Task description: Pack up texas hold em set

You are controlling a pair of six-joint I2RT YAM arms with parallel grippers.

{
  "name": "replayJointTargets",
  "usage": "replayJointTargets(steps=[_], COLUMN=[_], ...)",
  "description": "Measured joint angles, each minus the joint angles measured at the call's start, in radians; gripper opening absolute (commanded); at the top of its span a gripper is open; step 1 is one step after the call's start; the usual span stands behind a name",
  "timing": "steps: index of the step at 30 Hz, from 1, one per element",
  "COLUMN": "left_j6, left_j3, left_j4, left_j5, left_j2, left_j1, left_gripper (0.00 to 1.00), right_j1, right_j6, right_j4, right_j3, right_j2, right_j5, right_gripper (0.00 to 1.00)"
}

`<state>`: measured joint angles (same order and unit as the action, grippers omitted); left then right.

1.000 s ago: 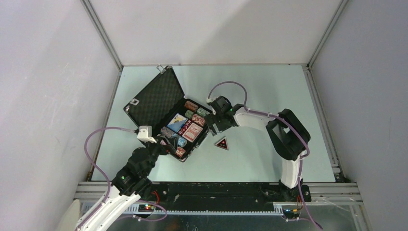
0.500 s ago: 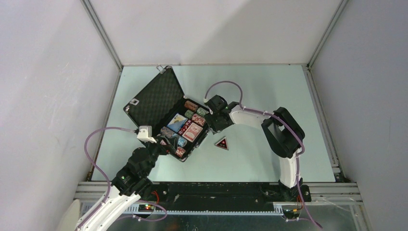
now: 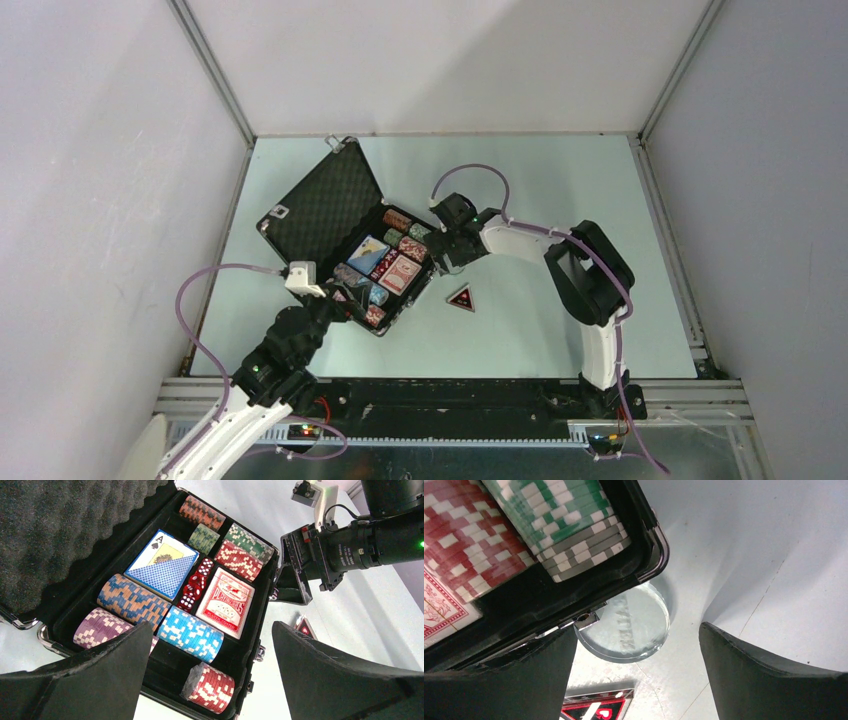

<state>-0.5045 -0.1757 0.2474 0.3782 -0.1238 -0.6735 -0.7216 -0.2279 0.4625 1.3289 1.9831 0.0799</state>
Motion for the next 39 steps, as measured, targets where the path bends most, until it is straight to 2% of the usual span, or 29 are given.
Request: replayJointTargets(steps=[8, 12, 14, 22, 28, 33, 39], left_j6=[0.000, 0.000, 0.000, 0.000, 0.000, 0.000, -0.002], left_j3=[0.000, 0.000, 0.000, 0.000, 0.000, 0.000, 0.000], left_j4=[0.000, 0.000, 0.000, 0.000, 0.000, 0.000, 0.002], left_j5=[0.000, 0.000, 0.000, 0.000, 0.000, 0.000, 0.009], left_j2=[0.000, 0.000, 0.000, 0.000, 0.000, 0.000, 0.000], left_j1=[0.000, 0.000, 0.000, 0.000, 0.000, 0.000, 0.000], left_gripper=[0.97, 0.97, 0.97, 0.97, 0.96, 0.96, 0.96], right_j1=[-0.008, -0.019, -0.023, -0.066, -0.135, -0.172, -0.187], right_j6=[0.002, 0.009, 0.010, 0.009, 0.000, -0.004, -0.004], right_j4=[-0.024, -0.016, -0.014, -0.002, 0.058, 0.060, 0.069], right_j3=[0.006, 0.021, 0.023, 0.020, 0.008, 0.019, 0.119], right_j2=[0.009, 0.018, 0.019, 0.004, -0.093, -0.193, -0.181], right_j5=[0.004, 0.005, 0.008, 0.117, 0.209, 0.212, 0.196], right_gripper=[0.72, 0.58, 0.55, 0.53, 0.52, 0.51, 0.51])
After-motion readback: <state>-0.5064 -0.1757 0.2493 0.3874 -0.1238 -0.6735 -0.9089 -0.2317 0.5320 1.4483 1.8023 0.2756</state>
